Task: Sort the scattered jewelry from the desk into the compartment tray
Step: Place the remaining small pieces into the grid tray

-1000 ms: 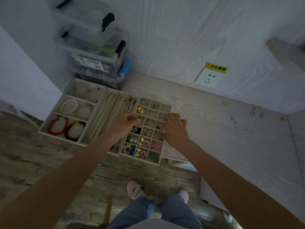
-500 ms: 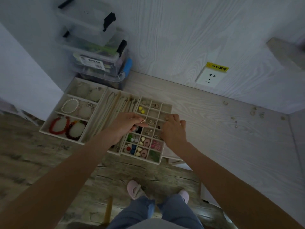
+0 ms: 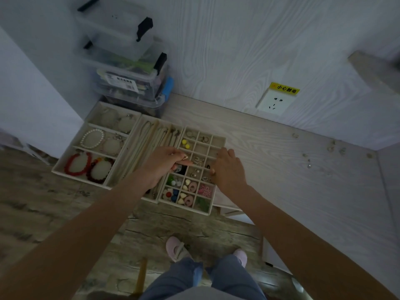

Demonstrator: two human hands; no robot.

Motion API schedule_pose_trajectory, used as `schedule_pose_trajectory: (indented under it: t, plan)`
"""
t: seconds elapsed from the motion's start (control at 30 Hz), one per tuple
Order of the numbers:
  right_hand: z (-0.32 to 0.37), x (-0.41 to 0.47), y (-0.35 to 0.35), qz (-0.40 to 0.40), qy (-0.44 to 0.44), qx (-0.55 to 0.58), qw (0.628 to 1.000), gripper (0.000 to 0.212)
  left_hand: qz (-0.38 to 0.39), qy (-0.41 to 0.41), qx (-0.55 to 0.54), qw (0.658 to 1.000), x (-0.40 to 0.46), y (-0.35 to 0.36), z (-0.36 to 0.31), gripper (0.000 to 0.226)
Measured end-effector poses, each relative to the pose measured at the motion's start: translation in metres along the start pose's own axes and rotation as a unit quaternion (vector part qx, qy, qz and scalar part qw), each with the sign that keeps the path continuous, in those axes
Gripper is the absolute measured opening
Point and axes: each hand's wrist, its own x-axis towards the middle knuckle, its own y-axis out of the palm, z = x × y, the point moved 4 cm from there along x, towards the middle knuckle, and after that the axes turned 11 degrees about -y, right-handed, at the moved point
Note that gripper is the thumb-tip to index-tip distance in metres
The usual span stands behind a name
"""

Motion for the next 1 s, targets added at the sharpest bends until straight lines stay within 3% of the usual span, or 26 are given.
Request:
schedule_pose_trajectory:
  t: [0.13, 0.43, 0.87, 1.0]
  plan:
    - [0.007, 0.001, 0.002, 0.041, 0.008, -0.009, 0.999, 0.019, -0.009, 0.003, -0.012, 1.000, -0.001, -0.001, -0.001, 0.015]
    - [0.010, 0.002, 0.001, 0.046, 0.022, -0.015, 0.999, 0.023, -0.011, -0.005, -0.009, 1.000, 0.002, -0.006, 0.001, 0.018]
    - [0.000, 0.006, 0.002, 0.061, 0.082, 0.009, 0.995, 0.011, -0.018, 0.006, 0.008, 1.000, 0.001, -0.008, 0.000, 0.017]
    - [-0.009, 0.003, -0.003, 0.067, 0.081, 0.033, 0.994, 0.018, -0.017, 0.008, 0.012, 1.000, 0.003, -0.010, 0.001, 0.017]
